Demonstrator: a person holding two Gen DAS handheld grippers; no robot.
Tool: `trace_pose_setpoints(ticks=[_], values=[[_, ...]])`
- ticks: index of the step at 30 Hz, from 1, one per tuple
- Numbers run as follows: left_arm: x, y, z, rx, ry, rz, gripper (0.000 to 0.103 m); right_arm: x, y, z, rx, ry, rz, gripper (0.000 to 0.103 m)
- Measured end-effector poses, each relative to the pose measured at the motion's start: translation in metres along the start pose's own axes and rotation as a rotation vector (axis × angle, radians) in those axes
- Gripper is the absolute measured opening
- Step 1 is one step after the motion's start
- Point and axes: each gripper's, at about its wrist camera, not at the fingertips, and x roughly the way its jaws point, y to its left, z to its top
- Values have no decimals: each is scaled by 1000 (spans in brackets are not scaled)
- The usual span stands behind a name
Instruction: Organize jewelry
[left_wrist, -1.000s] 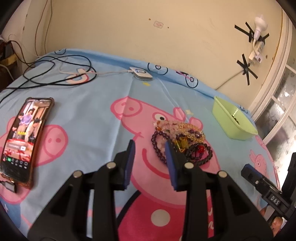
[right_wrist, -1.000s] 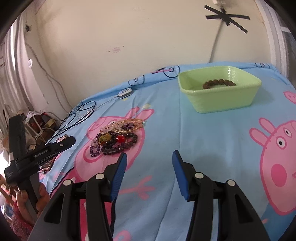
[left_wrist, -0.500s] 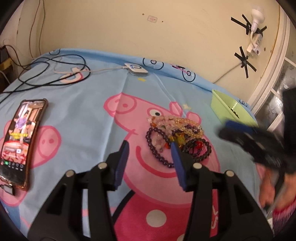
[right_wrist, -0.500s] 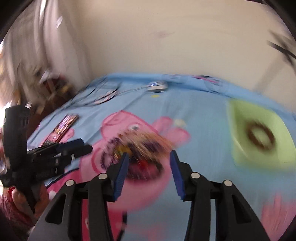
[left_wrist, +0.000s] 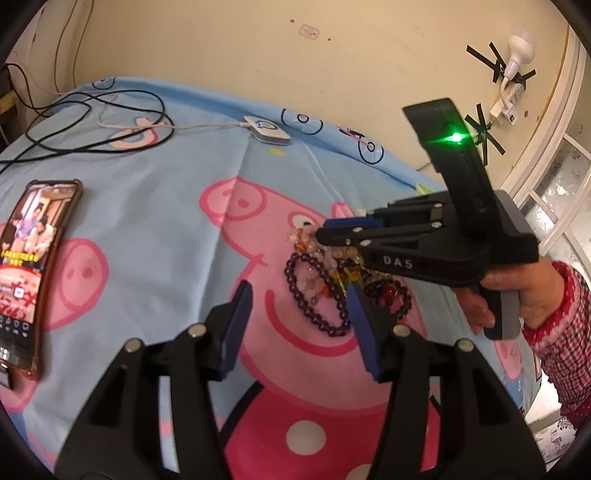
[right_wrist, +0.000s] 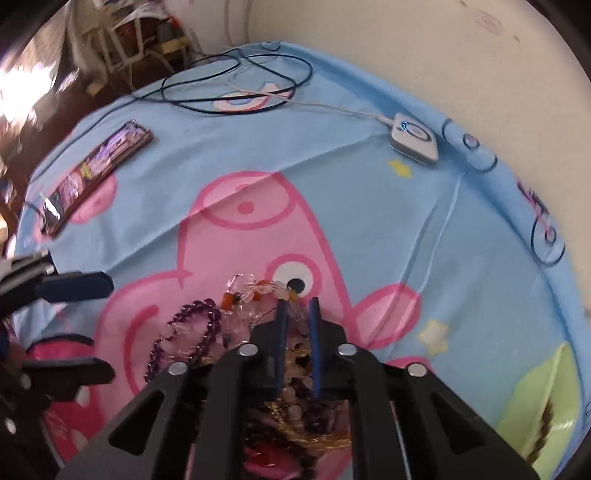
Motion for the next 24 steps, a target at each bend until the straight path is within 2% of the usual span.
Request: trace_pose_setpoints(ticks=[2, 5, 10, 12, 15, 18, 19, 20, 21, 22, 23, 24], values=[[-1, -2, 0, 8, 0, -1, 52, -12, -1, -6, 65, -39, 48, 0], [-3, -6, 1, 25, 3, -37, 74, -57, -5, -18, 158, -155, 117, 0], [-14, -22, 9, 56, -34, -86, 79, -136, 3, -22, 199, -313, 157, 0], [-17, -39, 13, 114, -47, -114, 87, -166, 3, -24, 208, -371, 163, 0], [-19, -68, 19, 217, -79, -103, 87, -207, 6, -27, 201, -459, 159, 0], [-12, -88, 26, 256, -88, -111, 87, -237, 8, -34, 200, -527, 151, 0], [-8, -93, 29, 266, -82, -117, 85, -246, 8, -37, 200, -548, 145, 0], [-3, -99, 30, 275, -72, -126, 75, -254, 8, -40, 201, -561, 140, 0], [4, -106, 33, 283, -50, -146, 59, -262, 6, -43, 205, -577, 131, 0], [10, -112, 35, 286, -25, -170, 48, -267, 3, -47, 213, -591, 121, 0], [15, -117, 37, 287, -1, -196, 25, -271, 0, -50, 222, -599, 116, 0], [19, -121, 41, 283, 21, -222, 9, -276, -6, -55, 238, -614, 113, 0]])
